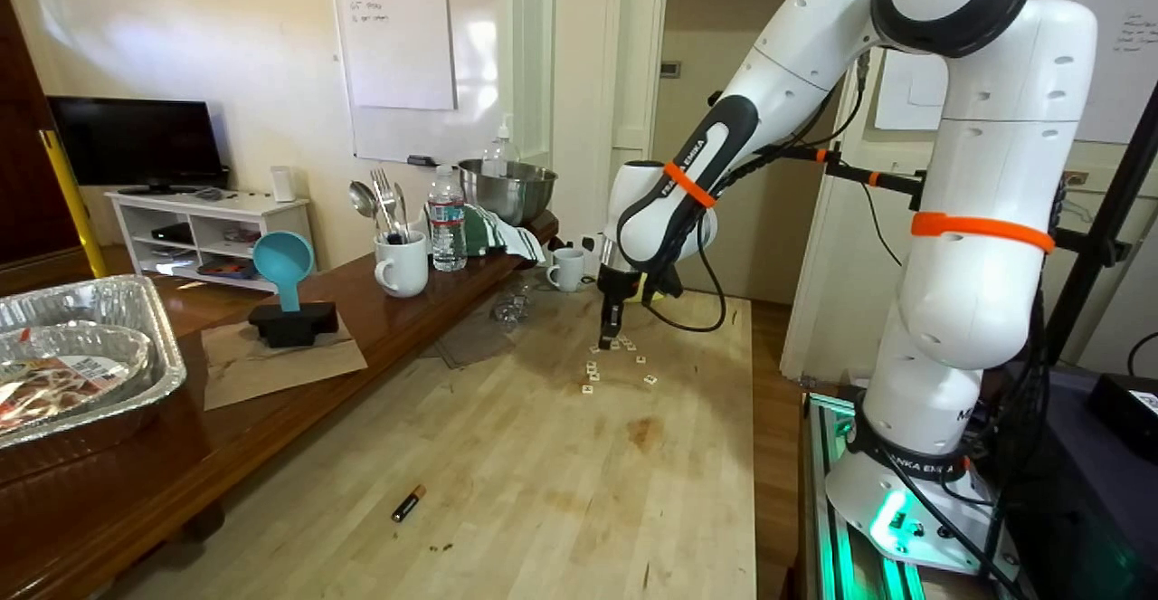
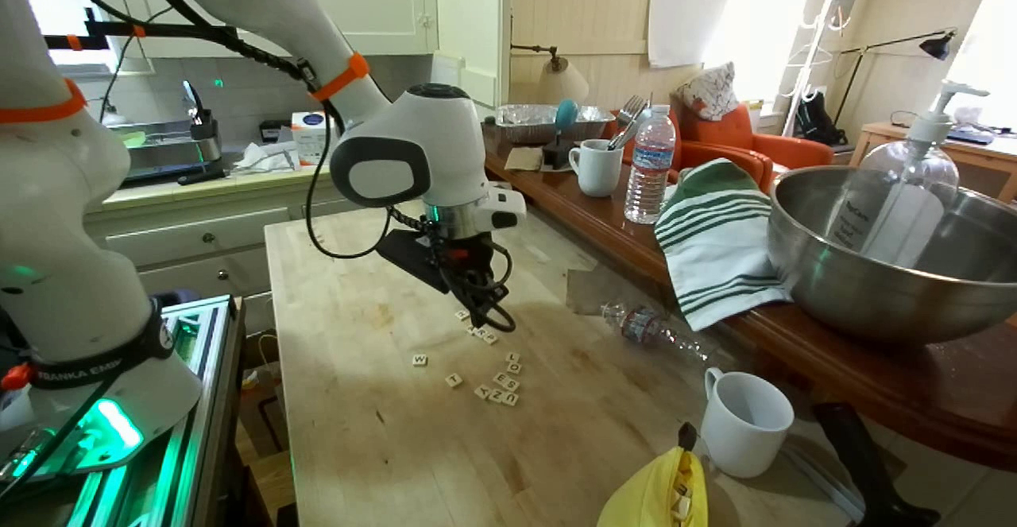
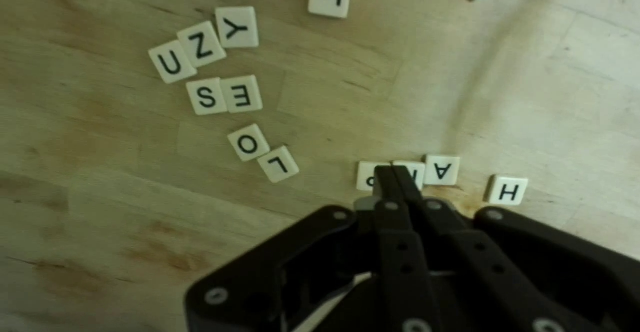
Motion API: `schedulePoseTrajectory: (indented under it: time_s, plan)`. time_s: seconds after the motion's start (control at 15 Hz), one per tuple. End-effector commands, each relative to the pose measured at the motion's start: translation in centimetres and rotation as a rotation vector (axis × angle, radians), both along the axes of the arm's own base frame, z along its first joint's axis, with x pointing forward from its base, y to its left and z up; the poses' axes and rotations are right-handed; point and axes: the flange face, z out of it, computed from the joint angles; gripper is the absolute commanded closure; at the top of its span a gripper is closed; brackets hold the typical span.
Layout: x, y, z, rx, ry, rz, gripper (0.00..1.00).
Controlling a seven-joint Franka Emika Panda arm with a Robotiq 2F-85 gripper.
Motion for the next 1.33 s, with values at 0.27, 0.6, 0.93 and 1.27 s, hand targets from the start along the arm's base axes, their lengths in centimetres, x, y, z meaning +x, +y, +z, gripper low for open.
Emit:
schedulePoseTrajectory:
  time_s: [0.27,0.6,0.93,1.27]
  plan:
    - [-1.0,-4.8,-0.9,-0.031,0.007,-0.039,1.00]
    - [-0.4,-6.7,-1.8,-0.041,-0.027,-0.074,1.00]
    - [0.0,-7.8,-2.9,-0.053,-0.050,-0.096,1.00]
    - [0.4,-7.7,-3.6,-0.043,-0.053,-0.089,1.00]
